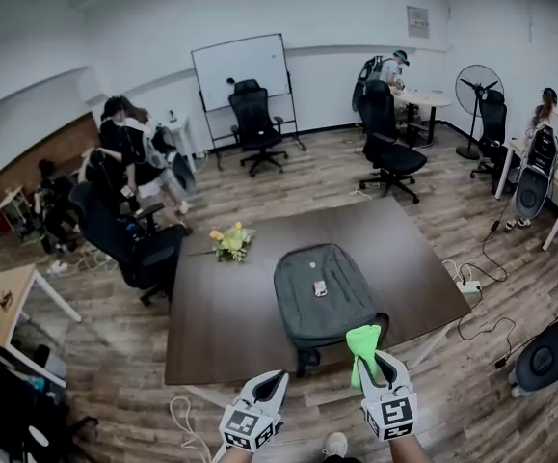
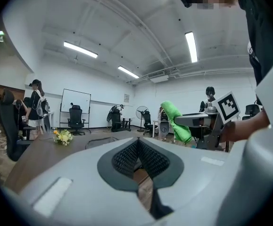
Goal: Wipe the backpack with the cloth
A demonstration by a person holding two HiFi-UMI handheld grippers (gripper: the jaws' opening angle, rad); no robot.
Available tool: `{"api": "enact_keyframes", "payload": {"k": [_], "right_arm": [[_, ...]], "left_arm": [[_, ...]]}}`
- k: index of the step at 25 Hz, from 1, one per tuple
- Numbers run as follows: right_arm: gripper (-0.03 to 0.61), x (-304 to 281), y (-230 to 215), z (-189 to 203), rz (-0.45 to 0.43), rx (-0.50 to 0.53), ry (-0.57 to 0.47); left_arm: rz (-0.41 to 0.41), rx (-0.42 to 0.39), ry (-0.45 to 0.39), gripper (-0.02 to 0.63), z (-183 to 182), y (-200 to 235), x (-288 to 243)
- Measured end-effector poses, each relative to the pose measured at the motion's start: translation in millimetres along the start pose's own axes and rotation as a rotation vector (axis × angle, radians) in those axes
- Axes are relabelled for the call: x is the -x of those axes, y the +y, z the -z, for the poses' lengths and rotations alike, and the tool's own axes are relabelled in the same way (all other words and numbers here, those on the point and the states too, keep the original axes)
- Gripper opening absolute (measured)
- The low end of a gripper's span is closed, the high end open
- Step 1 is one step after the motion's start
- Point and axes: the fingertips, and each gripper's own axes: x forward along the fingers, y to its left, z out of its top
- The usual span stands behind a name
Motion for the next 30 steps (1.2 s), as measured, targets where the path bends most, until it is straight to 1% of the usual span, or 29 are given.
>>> {"api": "enact_keyframes", "payload": {"k": [8, 13, 16, 19, 22, 25, 30], "right_arm": [[0.098, -40.1, -41.2, 3.7, -0.023, 0.020, 0.016], [0.098, -53.3, -48.7, 8.2, -0.073, 0.030, 0.027], [0.098, -58.8, -54.0, 16.0, -0.086, 0.023, 0.048], [0.098, -66.4, -60.7, 22.9, -0.078, 0.005, 0.063], [0.098, -73.4, -66.4, 20.9, -0.067, -0.006, 0.058], [0.098, -86.4, -70.1, 16.8, -0.058, -0.004, 0.059], [0.098, -118.8, -77.3, 16.3, -0.023, 0.001, 0.077]], "left_arm": [[-0.025, 0.015, 0.013, 0.020, -4.5, 17.2, -47.4], [-0.032, 0.003, 0.047, 0.020, -3.9, 18.0, -65.9], [-0.046, 0.020, 0.059, 0.020, 3.7, 20.3, -72.0], [-0.043, 0.026, 0.071, 0.020, 7.6, 20.9, -78.1], [-0.042, 0.032, 0.077, 0.020, 10.0, 25.0, -81.0], [-0.043, 0.046, 0.078, 0.020, 11.3, 39.7, -87.2], [-0.011, 0.067, 0.060, 0.020, 12.7, 68.4, -111.8]]}}
